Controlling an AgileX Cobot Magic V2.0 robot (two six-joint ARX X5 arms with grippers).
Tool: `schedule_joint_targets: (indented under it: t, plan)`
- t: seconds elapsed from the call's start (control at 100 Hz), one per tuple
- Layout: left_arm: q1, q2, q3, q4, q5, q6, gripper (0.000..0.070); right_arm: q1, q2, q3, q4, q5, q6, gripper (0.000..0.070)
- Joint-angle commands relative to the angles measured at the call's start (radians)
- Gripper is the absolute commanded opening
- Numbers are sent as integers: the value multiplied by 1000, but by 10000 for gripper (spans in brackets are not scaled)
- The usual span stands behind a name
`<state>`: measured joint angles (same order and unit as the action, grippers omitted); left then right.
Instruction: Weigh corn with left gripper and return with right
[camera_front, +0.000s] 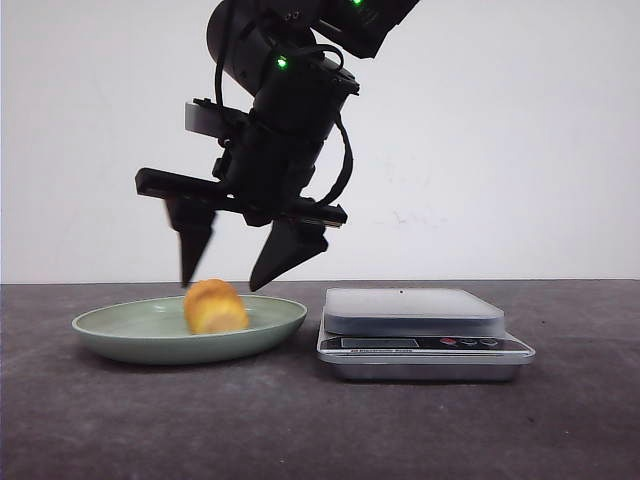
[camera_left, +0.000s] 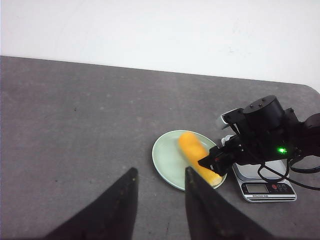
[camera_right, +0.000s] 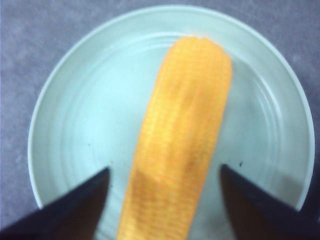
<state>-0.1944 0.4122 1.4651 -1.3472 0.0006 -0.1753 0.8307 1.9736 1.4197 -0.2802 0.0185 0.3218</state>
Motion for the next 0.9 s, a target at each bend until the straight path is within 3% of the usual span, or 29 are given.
schedule_joint_targets:
  t: [0.0, 0.28, 0.46, 0.64, 0.89]
  plan:
    - [0, 6, 15, 8, -1, 6, 161, 10, 26, 23, 16, 1, 12, 559]
    - [0, 6, 15, 8, -1, 6, 161, -13, -102, 28, -2, 7, -31, 552]
    - [0, 6, 15, 8, -1, 7, 162, -42, -296, 28, -129, 23, -124, 551]
    - [0, 6, 15, 9, -1, 8, 162, -59, -563, 28, -308, 101, -184, 551]
    - [0, 6, 15, 8, -1, 7, 162, -59, -961, 28, -561, 307, -236, 551]
